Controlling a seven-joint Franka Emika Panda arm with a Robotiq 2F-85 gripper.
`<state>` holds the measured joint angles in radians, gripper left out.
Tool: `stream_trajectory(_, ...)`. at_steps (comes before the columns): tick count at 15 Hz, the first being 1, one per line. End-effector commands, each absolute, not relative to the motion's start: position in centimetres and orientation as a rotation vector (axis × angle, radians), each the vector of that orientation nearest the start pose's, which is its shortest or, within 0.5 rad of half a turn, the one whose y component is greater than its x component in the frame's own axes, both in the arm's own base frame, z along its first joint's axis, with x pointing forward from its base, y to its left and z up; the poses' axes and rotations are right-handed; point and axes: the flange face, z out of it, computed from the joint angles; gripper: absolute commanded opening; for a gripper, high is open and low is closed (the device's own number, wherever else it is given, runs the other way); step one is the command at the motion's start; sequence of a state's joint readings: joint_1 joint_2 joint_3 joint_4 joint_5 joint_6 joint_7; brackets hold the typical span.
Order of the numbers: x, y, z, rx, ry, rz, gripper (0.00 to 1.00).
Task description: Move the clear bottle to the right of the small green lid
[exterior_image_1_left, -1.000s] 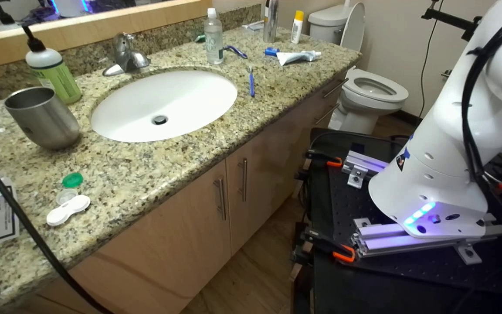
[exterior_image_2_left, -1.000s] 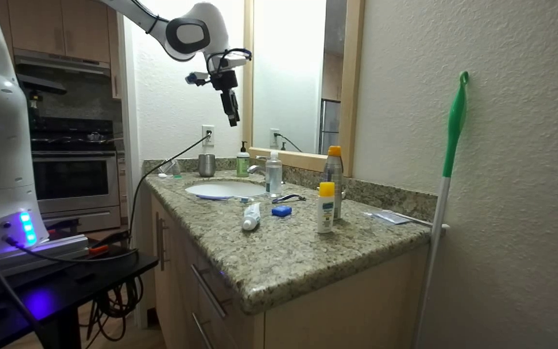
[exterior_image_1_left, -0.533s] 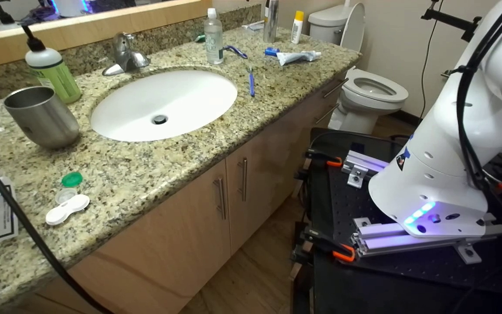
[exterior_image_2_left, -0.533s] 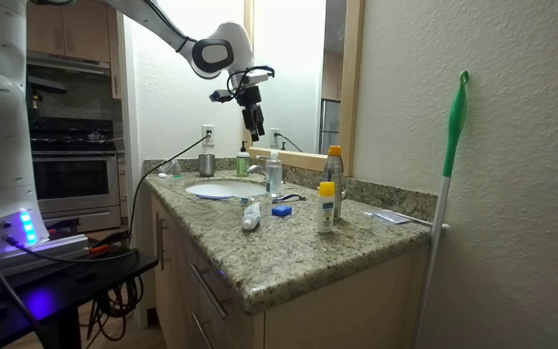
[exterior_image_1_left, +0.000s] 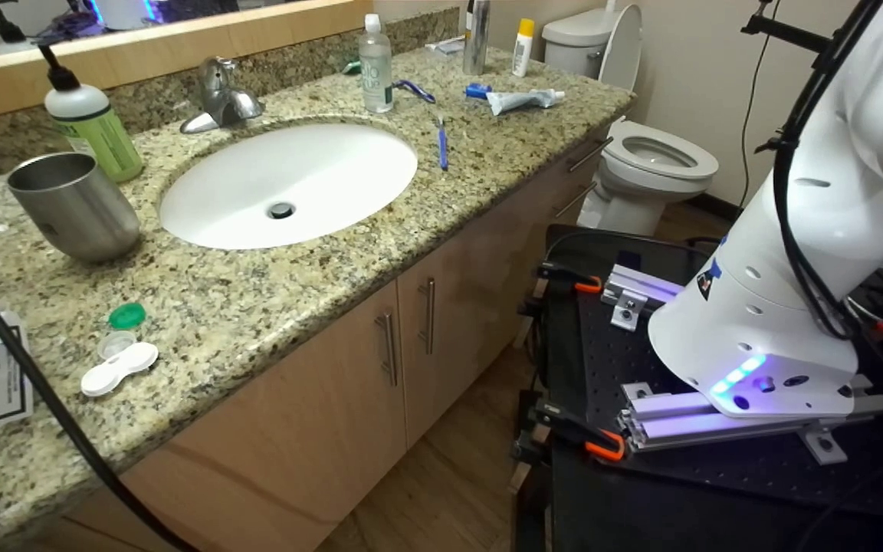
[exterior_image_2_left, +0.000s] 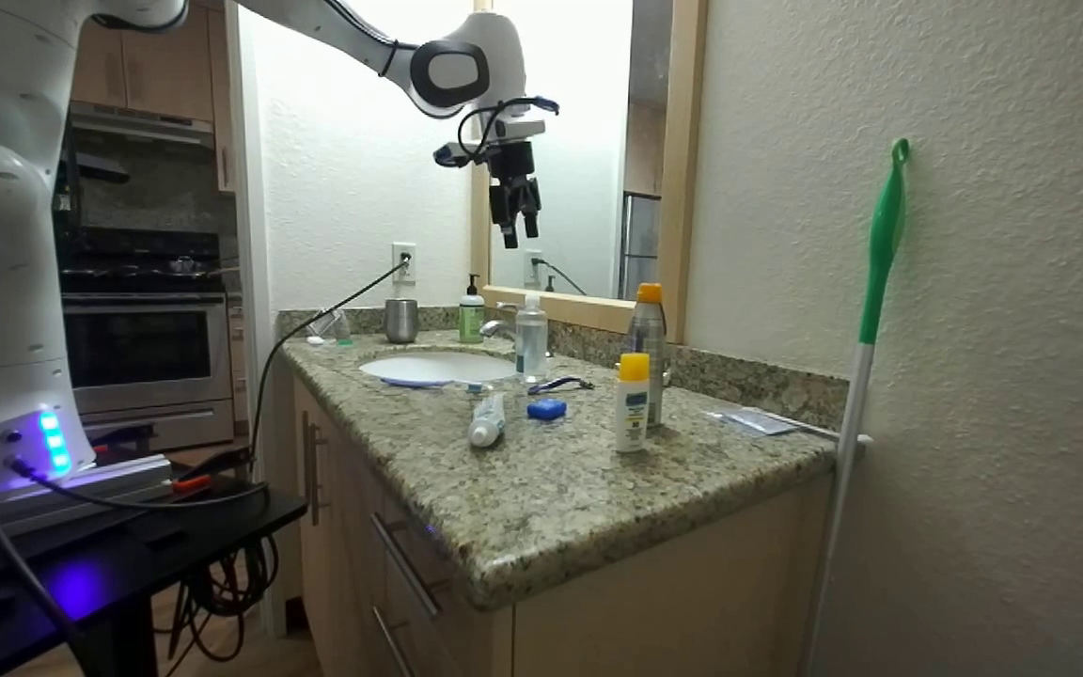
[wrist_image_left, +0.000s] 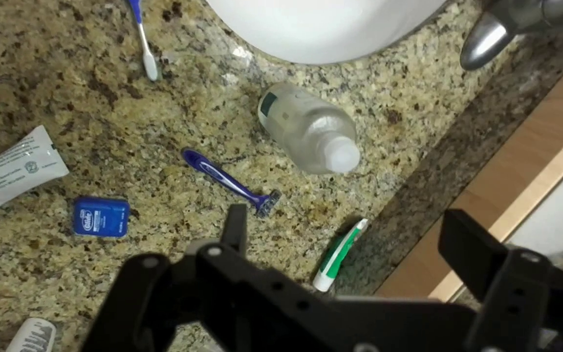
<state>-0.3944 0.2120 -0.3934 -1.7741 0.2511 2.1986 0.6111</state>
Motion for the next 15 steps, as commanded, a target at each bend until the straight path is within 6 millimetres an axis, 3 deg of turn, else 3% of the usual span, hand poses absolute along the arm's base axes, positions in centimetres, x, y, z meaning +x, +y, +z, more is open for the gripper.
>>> stream_trajectory(1,47.5,-44.4,47.0,-2.155,2.098,-0.355,1.00)
stream_trajectory(6,48.3,-44.9,46.4,-2.163,2.115,-0.347,1.00)
stream_trajectory(11,50.4,-45.3,41.2,-2.180,2.117,-0.190,1.00)
stream_trajectory(14,51.5,-45.3,39.4,-2.214,2.080,-0.172,1.00)
stream_trajectory(15,50.8,-44.8,39.8,-2.209,2.122,-0.185,1.00)
